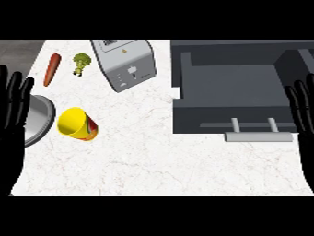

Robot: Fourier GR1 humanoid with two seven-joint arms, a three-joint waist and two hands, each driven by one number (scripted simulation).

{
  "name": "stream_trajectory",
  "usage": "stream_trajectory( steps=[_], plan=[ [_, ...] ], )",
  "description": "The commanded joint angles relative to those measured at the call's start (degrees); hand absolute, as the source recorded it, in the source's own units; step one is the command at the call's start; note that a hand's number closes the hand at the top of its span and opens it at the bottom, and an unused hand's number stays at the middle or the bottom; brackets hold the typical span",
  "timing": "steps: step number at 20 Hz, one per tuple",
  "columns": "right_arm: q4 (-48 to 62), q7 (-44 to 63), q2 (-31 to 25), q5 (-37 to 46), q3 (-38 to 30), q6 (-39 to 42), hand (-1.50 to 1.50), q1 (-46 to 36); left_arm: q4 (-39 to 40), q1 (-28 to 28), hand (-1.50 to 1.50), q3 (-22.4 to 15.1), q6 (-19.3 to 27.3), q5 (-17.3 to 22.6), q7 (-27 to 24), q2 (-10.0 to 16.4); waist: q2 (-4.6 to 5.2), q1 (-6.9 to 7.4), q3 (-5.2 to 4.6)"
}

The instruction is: Pick up the cup, place it into the drawer and close the drawer

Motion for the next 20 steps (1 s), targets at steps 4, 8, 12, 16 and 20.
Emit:
stream_trajectory(
  steps=[4,8,12,16,20],
  plan=[
    [1.92,-1.52,0.85,-0.29,-0.99,-0.77,-1.5,-2.45,3.4,-2.02,-1.5,5.5,-12.61,12.78,-0.48,8.06,-0.64,-0.25,-2.79],
    [0.75,4.34,-3.17,-3.01,1.43,5.16,-1.5,-0.69,13.71,-0.3,-1.5,9.5,-15.85,25.63,4.12,7.58,-0.38,-0.66,-2.91],
    [6.66,4.14,-3.01,-4.31,-0.75,5.2,-1.5,-5.79,21.57,-1.78,-1.5,14.88,-21.31,32.01,4.47,12.15,-0.48,-0.22,-2.77],
    [6.96,2.08,-1.35,-1.51,1.59,5.48,-1.5,-3.68,30.3,-5.31,-1.5,14.65,-23.66,27.04,-0.71,11.83,-0.65,-0.6,-2.75],
    [8.05,4.78,-0.34,-1.47,1.45,3.82,-1.5,-8.63,41.36,-8.33,-1.5,15.67,-25.2,21.96,-6.55,13.03,-0.61,-0.67,-2.77]
  ],
)
